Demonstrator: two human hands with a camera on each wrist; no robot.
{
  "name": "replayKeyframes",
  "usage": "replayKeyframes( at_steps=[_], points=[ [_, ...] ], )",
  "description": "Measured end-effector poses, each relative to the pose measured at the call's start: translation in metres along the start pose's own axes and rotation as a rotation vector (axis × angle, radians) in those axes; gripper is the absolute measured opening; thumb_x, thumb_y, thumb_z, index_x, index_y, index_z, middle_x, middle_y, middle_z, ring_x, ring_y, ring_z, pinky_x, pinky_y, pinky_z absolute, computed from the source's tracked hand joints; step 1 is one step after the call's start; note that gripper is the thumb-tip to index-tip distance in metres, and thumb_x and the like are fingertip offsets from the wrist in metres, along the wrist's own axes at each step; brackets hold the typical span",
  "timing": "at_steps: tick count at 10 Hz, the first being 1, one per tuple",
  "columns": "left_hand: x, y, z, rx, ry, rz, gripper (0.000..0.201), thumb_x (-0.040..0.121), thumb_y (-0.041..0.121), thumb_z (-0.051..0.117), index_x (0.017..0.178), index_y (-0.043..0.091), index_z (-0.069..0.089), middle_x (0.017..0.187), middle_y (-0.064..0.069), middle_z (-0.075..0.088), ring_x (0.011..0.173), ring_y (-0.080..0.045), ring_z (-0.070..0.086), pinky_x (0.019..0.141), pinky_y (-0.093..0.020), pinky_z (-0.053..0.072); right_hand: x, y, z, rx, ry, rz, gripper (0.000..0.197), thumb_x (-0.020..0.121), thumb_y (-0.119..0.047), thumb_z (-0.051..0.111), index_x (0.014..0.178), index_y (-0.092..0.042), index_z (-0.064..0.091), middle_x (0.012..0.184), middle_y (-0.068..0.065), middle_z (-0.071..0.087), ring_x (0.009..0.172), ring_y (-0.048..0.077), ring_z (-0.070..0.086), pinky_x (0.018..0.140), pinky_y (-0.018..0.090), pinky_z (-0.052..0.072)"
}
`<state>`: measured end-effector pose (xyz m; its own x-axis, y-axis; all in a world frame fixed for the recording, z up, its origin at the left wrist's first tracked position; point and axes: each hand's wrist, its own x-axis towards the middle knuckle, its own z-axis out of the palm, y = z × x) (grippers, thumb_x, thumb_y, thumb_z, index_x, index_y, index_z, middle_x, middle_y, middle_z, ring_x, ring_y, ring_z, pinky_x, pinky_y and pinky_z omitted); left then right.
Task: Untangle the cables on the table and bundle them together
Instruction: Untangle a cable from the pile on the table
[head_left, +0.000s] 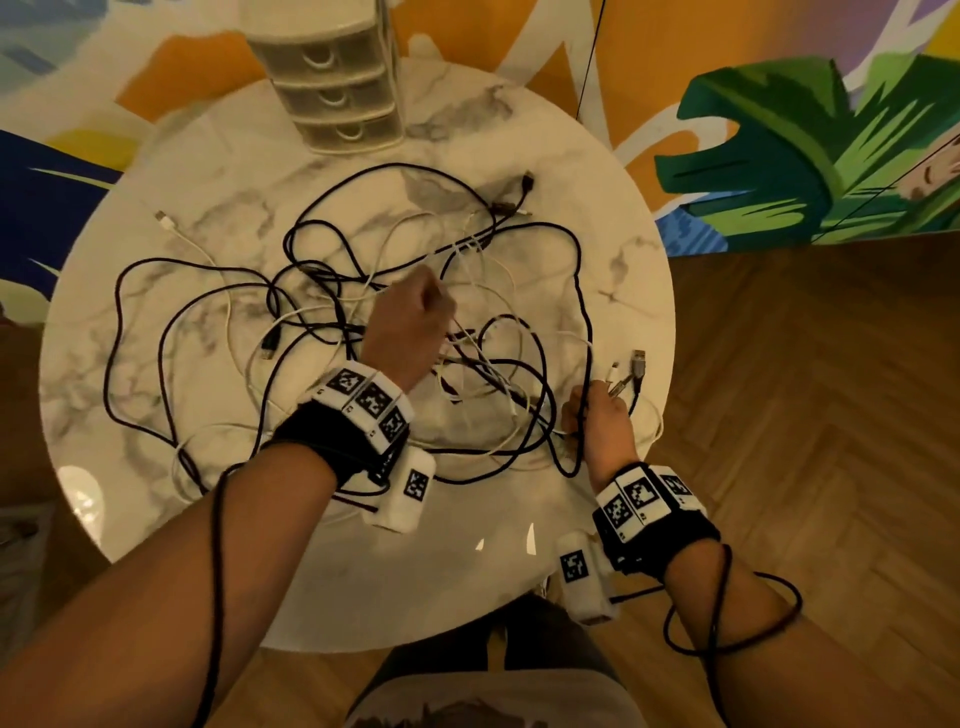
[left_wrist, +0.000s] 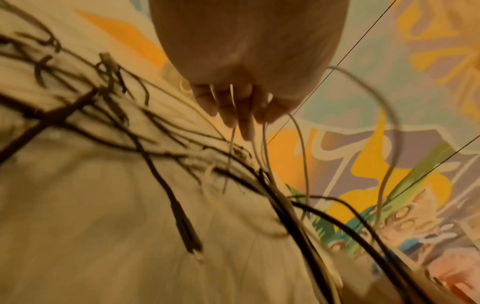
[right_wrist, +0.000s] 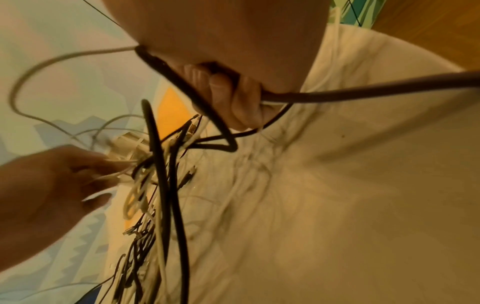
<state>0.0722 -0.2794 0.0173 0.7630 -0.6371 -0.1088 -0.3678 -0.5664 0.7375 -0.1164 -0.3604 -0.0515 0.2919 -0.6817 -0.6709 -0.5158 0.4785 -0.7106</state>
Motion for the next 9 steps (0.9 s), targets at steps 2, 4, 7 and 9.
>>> replayKeyframes(
  at_steps=[2, 4, 7, 9],
  points=[
    [0.029, 0.004, -0.055, 0.227, 0.432, 0.103, 0.024, 0.087, 0.023, 0.042, 0.072, 0.007, 0.051, 0.069, -0.008, 0.054, 0.066, -0.022, 0.048, 0.059, -0.034, 0.032, 0.005, -0.003, -0.01, -0.084, 0.091, -0.035, 0.02, 0.1, -0.029, 0.034, 0.097, -0.01, 0.041, 0.092, 0.006, 0.045, 0.079, 0.017, 0.043, 0.077, 0.023, 0.03],
    [0.012, 0.004, -0.031, 0.366, -0.498, -0.131, 0.026, 0.088, 0.028, 0.055, 0.071, 0.012, 0.066, 0.07, -0.006, 0.068, 0.066, -0.024, 0.065, 0.061, -0.029, 0.048, 0.008, 0.002, -0.011, -0.096, 0.063, -0.028, 0.027, 0.098, -0.023, 0.037, 0.082, -0.006, 0.048, 0.083, 0.008, 0.051, 0.08, 0.024, 0.046, 0.071, 0.024, 0.031],
    [-0.004, -0.024, 0.04, -0.077, -0.101, -0.29, 0.027, 0.085, 0.037, 0.062, 0.099, 0.014, 0.057, 0.085, -0.01, 0.069, 0.071, -0.023, 0.066, 0.067, -0.031, 0.053, 0.011, 0.004, -0.013, -0.231, 0.049, -0.012, 0.042, 0.102, -0.03, 0.032, 0.126, 0.001, 0.048, 0.105, 0.005, 0.042, 0.093, 0.015, 0.038, 0.076, 0.023, 0.028],
    [0.021, -0.008, 0.016, 0.304, -0.147, -0.052, 0.024, 0.095, 0.025, 0.044, 0.092, 0.009, 0.062, 0.09, -0.015, 0.068, 0.085, -0.035, 0.064, 0.071, -0.038, 0.05, 0.009, 0.001, -0.012, -0.216, 0.057, -0.028, 0.023, 0.102, -0.026, 0.032, 0.107, -0.009, 0.048, 0.103, 0.007, 0.043, 0.091, 0.013, 0.038, 0.06, 0.02, 0.025]
  ],
)
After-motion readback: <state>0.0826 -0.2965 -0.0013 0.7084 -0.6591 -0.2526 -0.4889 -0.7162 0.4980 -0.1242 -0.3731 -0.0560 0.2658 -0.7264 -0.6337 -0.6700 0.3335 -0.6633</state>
